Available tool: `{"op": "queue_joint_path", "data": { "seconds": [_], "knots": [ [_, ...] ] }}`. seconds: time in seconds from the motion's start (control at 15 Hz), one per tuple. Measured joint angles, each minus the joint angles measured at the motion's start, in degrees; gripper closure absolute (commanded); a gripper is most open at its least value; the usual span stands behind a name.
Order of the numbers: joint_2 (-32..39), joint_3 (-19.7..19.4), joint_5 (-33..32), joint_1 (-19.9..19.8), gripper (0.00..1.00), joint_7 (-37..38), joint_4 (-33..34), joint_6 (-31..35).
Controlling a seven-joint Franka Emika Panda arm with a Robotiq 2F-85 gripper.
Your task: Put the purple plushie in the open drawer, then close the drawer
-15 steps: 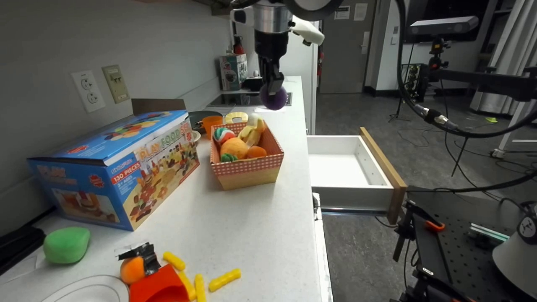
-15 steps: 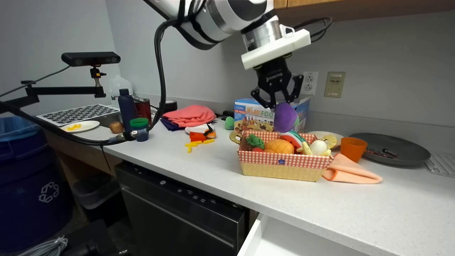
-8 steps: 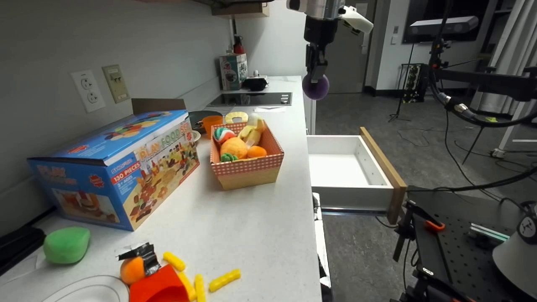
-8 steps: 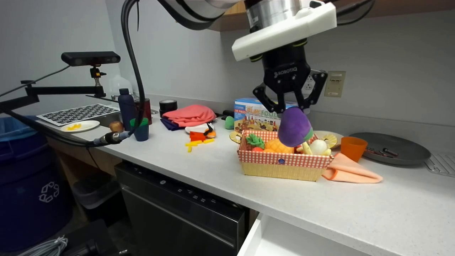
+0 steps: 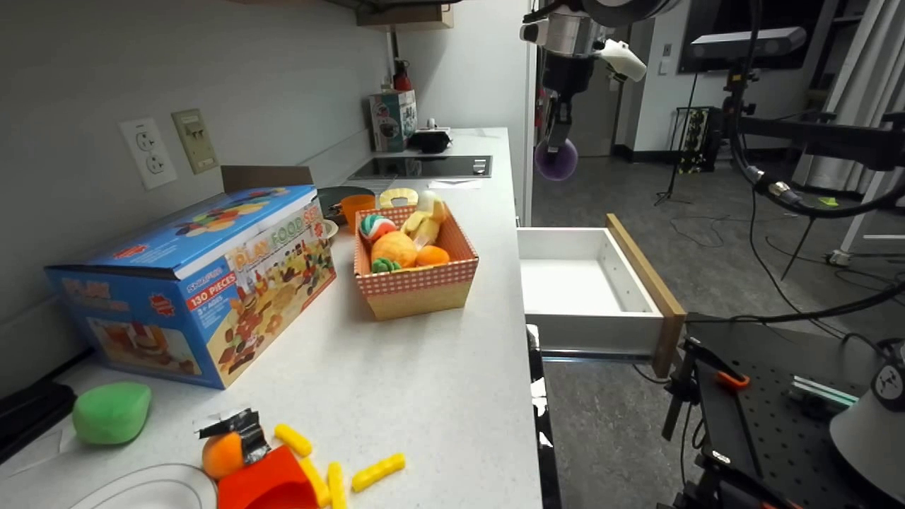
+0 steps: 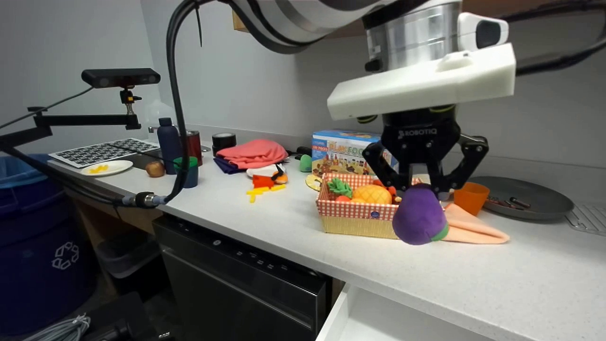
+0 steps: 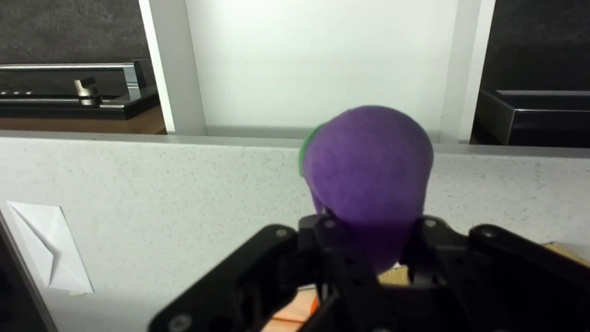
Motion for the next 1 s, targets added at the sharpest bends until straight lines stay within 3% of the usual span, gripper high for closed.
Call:
{"op": "queue_joint_path", "data": {
  "seconds": [0.53,0.6,0.67,0.73,1.0],
  "knots": [
    [5.5,-2.2,4.5,-2.8,0.93,0.0,0.0,2.3],
    [6.2,-2.2,4.8,-3.1,0.77,0.0,0.3,2.3],
    [6.8,-2.2,5.1,-3.3,0.47,0.0,0.5,2.3],
    [7.3,-2.2,5.2,-3.5,0.46,0.1,0.8,2.3],
    [8.5,-2.1,5.5,-3.8,0.17,0.2,1.4,2.3]
  ]
}}
